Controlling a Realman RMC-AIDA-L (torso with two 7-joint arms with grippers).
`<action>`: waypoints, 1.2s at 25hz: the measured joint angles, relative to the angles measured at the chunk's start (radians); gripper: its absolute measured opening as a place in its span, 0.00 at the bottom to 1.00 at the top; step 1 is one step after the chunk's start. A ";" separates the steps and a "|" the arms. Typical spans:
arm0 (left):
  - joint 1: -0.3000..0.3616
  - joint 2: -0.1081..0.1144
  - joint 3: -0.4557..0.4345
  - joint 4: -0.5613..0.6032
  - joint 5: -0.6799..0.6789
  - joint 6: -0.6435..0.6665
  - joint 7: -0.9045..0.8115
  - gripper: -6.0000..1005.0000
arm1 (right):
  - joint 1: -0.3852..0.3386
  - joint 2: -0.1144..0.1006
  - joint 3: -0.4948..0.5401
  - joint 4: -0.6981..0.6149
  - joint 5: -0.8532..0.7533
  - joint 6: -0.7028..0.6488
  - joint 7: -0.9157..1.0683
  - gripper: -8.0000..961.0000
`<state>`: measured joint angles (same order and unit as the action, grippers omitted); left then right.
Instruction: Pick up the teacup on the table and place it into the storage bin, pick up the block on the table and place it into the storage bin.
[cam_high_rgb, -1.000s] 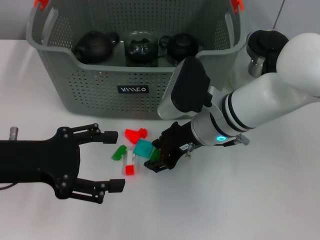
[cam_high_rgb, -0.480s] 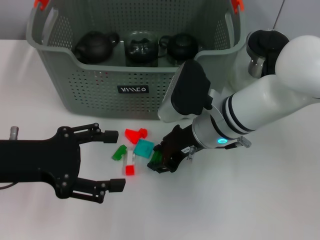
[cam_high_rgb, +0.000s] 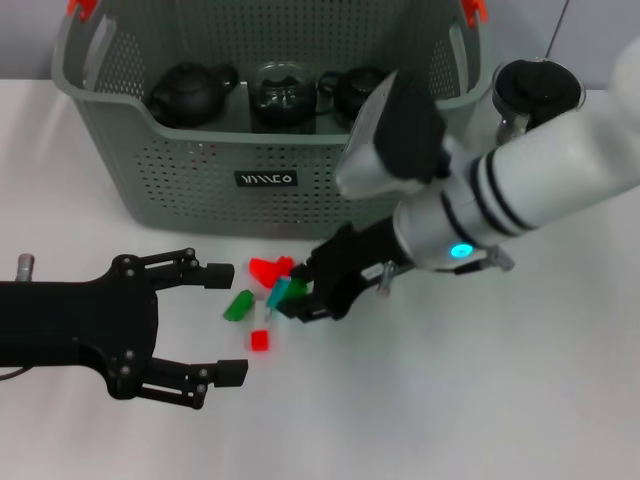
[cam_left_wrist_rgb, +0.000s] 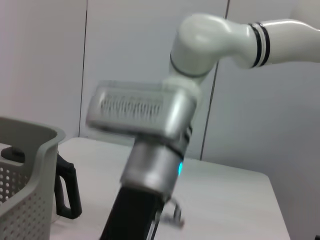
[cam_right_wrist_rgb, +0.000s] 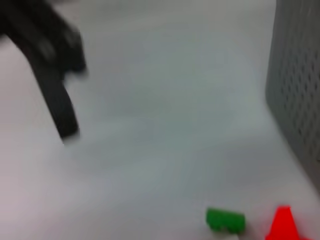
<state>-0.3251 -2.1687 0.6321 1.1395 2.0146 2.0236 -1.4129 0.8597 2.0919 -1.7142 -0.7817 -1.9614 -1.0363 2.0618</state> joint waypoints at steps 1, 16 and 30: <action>0.000 0.000 0.000 0.001 0.002 0.001 -0.001 0.95 | -0.009 -0.002 0.037 -0.033 -0.011 -0.037 0.001 0.46; 0.003 0.000 -0.003 0.005 0.014 0.003 0.005 0.95 | 0.043 0.002 0.458 -0.357 -0.088 -0.236 0.075 0.46; 0.000 0.001 0.003 0.002 0.018 -0.008 0.012 0.95 | 0.235 0.009 0.461 -0.053 -0.347 0.182 0.143 0.48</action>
<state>-0.3252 -2.1676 0.6350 1.1411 2.0323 2.0157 -1.4006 1.0948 2.1007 -1.2533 -0.8345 -2.3089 -0.8544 2.2053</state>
